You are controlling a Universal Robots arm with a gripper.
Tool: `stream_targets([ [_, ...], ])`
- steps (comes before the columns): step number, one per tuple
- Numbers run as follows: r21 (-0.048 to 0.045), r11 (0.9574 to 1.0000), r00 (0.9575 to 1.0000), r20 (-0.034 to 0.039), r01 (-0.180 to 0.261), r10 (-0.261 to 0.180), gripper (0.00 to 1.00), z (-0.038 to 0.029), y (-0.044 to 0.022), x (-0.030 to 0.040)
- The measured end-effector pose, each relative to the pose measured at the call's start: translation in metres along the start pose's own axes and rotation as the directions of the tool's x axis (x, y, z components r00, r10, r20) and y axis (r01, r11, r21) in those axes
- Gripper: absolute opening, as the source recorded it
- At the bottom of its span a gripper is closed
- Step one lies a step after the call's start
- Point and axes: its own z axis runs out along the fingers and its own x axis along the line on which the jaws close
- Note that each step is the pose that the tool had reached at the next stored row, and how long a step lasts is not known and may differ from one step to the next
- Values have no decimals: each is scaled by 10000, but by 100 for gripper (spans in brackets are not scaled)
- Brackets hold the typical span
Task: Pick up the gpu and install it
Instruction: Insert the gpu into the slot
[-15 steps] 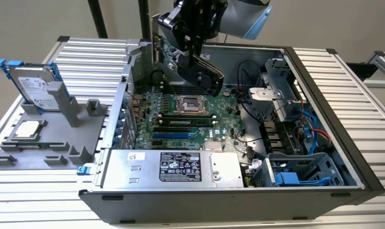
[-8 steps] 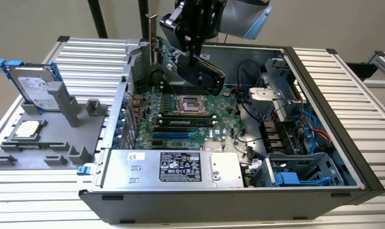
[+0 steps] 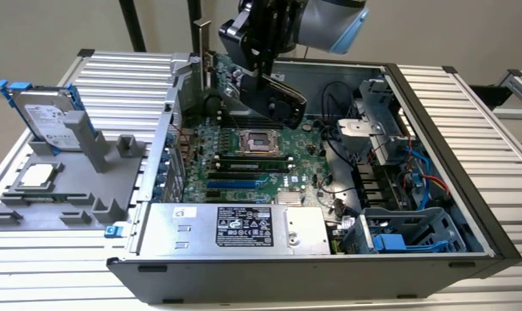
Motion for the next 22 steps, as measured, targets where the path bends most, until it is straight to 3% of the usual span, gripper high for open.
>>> stream_targets([
  [11, 4, 9969, 9969, -33, 792, -792, 0, 0, 0, 0],
  [22, 5, 9877, 9877, -65, 1562, -1562, 0, 0, 0, 0],
])
